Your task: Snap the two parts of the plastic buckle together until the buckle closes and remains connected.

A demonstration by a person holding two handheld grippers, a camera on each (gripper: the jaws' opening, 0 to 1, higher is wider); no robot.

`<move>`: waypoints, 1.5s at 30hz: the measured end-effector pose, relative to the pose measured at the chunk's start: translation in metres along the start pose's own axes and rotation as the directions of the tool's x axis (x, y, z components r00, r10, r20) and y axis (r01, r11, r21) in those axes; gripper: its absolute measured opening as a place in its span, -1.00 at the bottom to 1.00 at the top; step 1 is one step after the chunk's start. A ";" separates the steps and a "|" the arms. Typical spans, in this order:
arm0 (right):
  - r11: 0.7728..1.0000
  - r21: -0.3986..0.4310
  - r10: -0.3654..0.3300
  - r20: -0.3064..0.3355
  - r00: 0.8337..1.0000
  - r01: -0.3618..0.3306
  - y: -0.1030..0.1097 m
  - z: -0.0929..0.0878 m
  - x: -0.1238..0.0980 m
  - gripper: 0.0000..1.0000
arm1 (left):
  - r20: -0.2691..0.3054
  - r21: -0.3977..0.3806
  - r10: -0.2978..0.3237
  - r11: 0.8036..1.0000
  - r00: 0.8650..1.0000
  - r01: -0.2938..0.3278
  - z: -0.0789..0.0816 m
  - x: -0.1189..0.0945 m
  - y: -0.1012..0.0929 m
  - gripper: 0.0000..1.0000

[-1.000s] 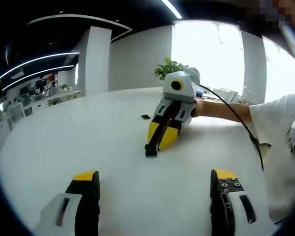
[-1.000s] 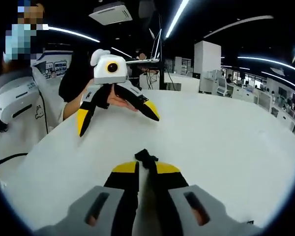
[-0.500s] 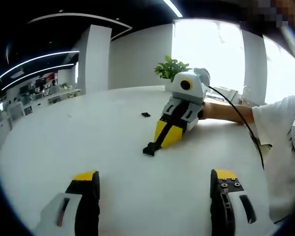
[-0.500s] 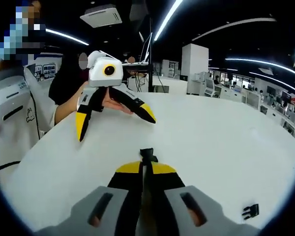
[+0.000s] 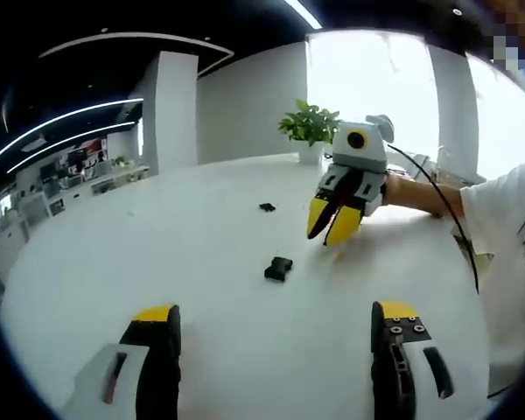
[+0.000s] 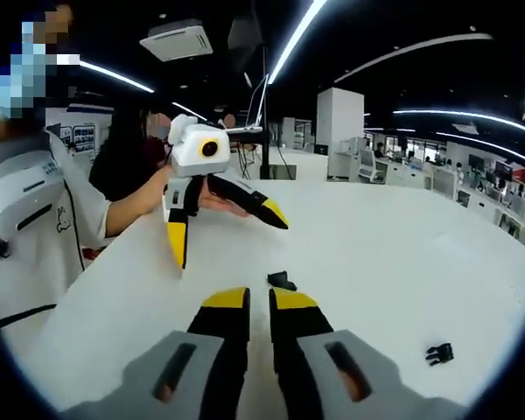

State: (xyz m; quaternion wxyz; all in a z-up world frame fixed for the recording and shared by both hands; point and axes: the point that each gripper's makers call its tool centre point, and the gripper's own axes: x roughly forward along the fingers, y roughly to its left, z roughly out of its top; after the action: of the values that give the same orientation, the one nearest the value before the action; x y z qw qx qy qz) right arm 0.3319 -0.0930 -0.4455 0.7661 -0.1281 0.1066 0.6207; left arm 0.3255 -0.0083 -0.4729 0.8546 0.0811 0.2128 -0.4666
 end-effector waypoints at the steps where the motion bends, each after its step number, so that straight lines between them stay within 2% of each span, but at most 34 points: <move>1: 1.000 0.010 -0.020 -0.005 1.000 0.020 -0.001 0.001 -0.004 -0.78 | 0.018 -0.012 -0.007 1.000 1.000 0.008 0.004 0.001 -0.001 0.82; 5: 0.999 0.008 -0.052 0.029 0.998 0.052 0.004 0.012 -0.020 -0.66 | 0.066 -0.054 -0.048 0.997 0.997 0.051 0.016 0.003 -0.002 0.82; 6: 0.997 -0.009 -0.079 0.047 0.996 0.080 0.002 0.017 -0.025 -0.63 | 0.076 -0.057 -0.052 0.997 0.996 0.057 0.020 0.003 -0.001 0.81; 11: 0.988 -0.053 -0.141 0.095 0.985 0.146 -0.004 0.028 -0.045 -0.61 | 0.080 -0.008 -0.033 0.999 0.996 0.033 0.030 0.008 0.011 0.68; 14: 0.986 -0.032 -0.157 0.140 0.978 0.163 -0.010 0.032 -0.052 -0.62 | 0.048 0.004 -0.065 0.998 0.997 0.065 0.028 0.013 0.011 0.67; 16: 0.988 0.012 -0.156 0.156 0.975 0.156 -0.013 0.028 -0.053 -0.64 | 0.008 0.055 -0.111 0.992 0.994 0.110 0.024 0.018 0.008 0.62; 20: 0.987 0.092 -0.147 0.157 0.977 0.134 -0.017 0.013 -0.056 -0.65 | 0.006 0.064 -0.120 0.991 0.993 0.120 0.026 0.027 0.012 0.57; 23: 0.981 0.115 -0.171 0.169 0.971 0.153 -0.022 0.012 -0.063 -0.65 | 0.012 0.051 -0.142 0.989 0.990 0.141 0.027 0.032 0.010 0.52; 28: 0.977 0.116 -0.198 0.194 0.961 0.178 -0.026 0.018 -0.071 -0.65 | 0.016 0.043 -0.146 0.988 0.989 0.146 0.024 0.036 0.010 0.31; 32: 0.977 0.104 -0.204 0.183 0.962 0.188 -0.026 0.017 -0.072 -0.65 | 0.017 0.048 -0.146 0.988 0.989 0.145 0.019 0.039 0.006 0.16; 37: 0.978 0.095 -0.203 0.175 0.963 0.188 -0.025 0.016 -0.073 -0.65 | -0.010 0.097 -0.132 0.987 0.991 0.132 0.015 0.042 0.005 0.11; 45: 0.978 0.085 -0.203 0.197 0.959 0.189 -0.024 0.020 -0.077 -0.67 | -0.004 0.092 -0.154 0.984 0.988 0.154 0.014 0.045 0.002 -0.19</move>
State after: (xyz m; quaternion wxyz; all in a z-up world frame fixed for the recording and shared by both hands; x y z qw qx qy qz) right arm 0.3393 -0.1621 -0.4001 0.8345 -0.0488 0.0343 0.5478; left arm 0.3525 -0.0462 -0.4808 0.8115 0.1033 0.1955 -0.5409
